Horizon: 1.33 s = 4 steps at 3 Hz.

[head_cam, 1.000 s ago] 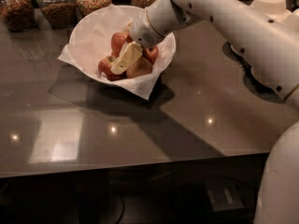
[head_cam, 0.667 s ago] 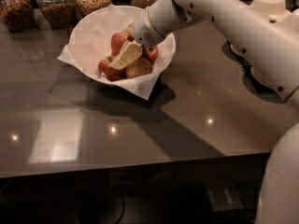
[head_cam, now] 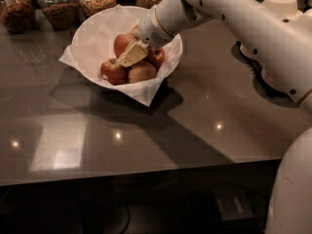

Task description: Pick apple from white bowl

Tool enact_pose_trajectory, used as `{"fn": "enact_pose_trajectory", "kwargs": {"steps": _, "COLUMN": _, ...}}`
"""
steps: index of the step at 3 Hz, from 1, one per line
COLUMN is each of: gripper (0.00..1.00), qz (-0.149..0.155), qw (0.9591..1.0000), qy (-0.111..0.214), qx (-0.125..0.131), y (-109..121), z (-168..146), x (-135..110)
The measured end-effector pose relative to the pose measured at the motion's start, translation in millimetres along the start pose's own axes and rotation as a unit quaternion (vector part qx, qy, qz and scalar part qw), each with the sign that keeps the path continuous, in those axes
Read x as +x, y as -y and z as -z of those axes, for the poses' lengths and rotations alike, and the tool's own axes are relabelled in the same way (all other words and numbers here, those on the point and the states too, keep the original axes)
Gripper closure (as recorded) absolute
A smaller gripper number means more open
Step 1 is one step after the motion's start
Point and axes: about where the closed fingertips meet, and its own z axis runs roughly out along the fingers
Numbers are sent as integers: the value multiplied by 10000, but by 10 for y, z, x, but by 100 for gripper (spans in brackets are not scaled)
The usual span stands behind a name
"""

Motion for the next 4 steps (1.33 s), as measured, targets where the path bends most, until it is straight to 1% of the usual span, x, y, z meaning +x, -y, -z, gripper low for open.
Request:
{"fn": "enact_pose_trajectory", "kwargs": {"steps": 1, "gripper": 99, "qz": 0, "qw": 10000, "qy": 0, "qx": 0, "y": 4, "z": 12, "x": -13}}
{"fn": "enact_pose_trajectory", "kwargs": {"steps": 3, "gripper": 100, "qz": 64, "qw": 9998, "qy": 102, "qx": 170, "y": 28, "z": 470, "x": -82}}
{"fn": "enact_pose_trajectory", "kwargs": {"steps": 4, "gripper": 100, "qz": 275, "qw": 9988, "qy": 239, "qx": 337, "y": -31, "z": 835, "x": -122}}
